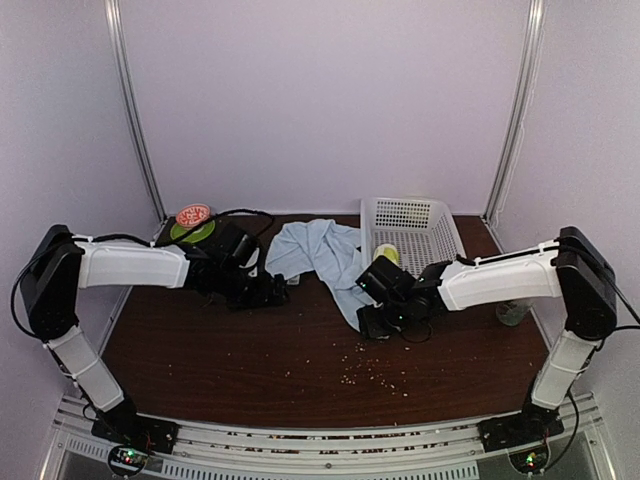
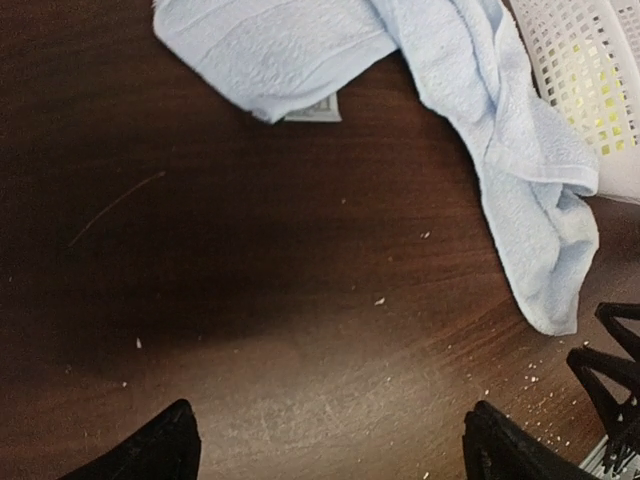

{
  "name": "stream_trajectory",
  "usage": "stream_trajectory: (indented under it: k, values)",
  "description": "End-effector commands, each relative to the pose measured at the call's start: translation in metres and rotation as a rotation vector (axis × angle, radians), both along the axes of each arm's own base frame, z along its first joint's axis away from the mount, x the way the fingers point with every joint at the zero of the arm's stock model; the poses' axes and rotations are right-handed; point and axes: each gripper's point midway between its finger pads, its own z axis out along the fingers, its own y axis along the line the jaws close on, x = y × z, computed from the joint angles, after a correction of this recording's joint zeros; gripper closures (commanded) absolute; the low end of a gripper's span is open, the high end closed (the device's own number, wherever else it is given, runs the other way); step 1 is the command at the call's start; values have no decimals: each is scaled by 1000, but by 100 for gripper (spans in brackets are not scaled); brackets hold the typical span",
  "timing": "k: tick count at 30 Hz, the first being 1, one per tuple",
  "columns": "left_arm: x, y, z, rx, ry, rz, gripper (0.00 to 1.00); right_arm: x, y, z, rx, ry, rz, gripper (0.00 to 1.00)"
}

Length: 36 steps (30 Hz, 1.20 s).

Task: Roll the towels
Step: Move the towel to the center of the board.

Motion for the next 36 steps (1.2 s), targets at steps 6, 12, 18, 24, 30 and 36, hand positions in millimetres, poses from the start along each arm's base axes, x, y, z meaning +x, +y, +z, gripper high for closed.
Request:
stream_trajectory:
  k: [6,12,18,24,30,36]
  values:
    - [-1,-34,15,-136,-25,-42,8,23,-14,33,91,-156,-157,32]
    - [17,-102,17,-123,-30,-145,7,43,-44,22,61,-118,-237,35]
    - [22,-142,-20,-77,12,-194,8,54,-66,12,60,-116,-319,40]
    - [22,-158,-39,63,-38,-246,11,61,-82,8,56,-117,-371,43]
    - [11,-167,-13,137,-198,-283,9,67,-89,4,67,-106,-390,44]
    - [-7,-187,-1,158,-297,-338,8,69,-93,3,76,-106,-398,44]
